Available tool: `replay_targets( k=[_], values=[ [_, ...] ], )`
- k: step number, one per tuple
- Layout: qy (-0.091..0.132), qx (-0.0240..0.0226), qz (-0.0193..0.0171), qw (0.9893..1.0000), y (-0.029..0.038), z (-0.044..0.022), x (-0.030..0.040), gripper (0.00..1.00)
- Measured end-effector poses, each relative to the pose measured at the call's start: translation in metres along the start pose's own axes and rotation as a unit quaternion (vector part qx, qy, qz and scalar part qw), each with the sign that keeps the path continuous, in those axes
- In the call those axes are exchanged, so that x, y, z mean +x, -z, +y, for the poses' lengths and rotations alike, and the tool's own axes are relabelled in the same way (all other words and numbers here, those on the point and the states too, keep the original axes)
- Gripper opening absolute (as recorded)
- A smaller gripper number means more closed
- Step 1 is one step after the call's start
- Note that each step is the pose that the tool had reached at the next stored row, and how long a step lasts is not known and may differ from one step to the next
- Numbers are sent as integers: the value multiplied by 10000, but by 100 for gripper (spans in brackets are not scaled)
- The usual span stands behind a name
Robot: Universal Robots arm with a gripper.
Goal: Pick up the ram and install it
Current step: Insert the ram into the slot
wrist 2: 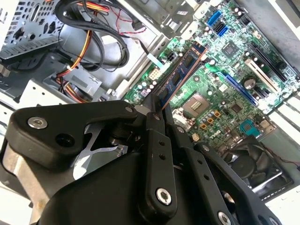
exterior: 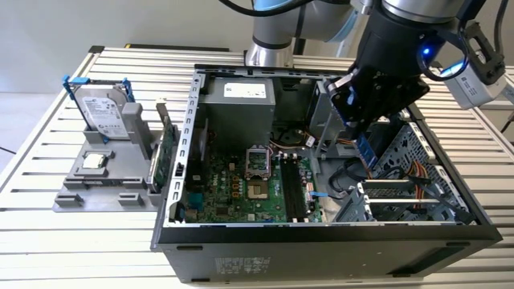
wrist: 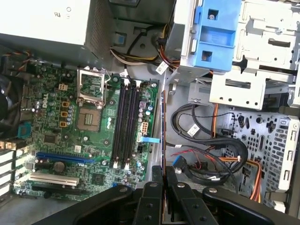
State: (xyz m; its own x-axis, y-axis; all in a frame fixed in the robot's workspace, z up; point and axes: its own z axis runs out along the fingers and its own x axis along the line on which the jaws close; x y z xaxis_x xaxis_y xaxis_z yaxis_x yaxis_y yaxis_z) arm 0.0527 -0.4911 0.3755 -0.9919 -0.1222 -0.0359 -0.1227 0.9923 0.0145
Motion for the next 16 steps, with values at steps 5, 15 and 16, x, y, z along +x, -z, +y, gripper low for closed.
replay_targets(
  k=[5,15,16],
  values=[
    [-3,-2,8,10000,-38,0,1,0],
    [-170,3,19,9999,-110,2,3,0],
    [-178,3,19,9998,-118,2,3,0]
  ],
)
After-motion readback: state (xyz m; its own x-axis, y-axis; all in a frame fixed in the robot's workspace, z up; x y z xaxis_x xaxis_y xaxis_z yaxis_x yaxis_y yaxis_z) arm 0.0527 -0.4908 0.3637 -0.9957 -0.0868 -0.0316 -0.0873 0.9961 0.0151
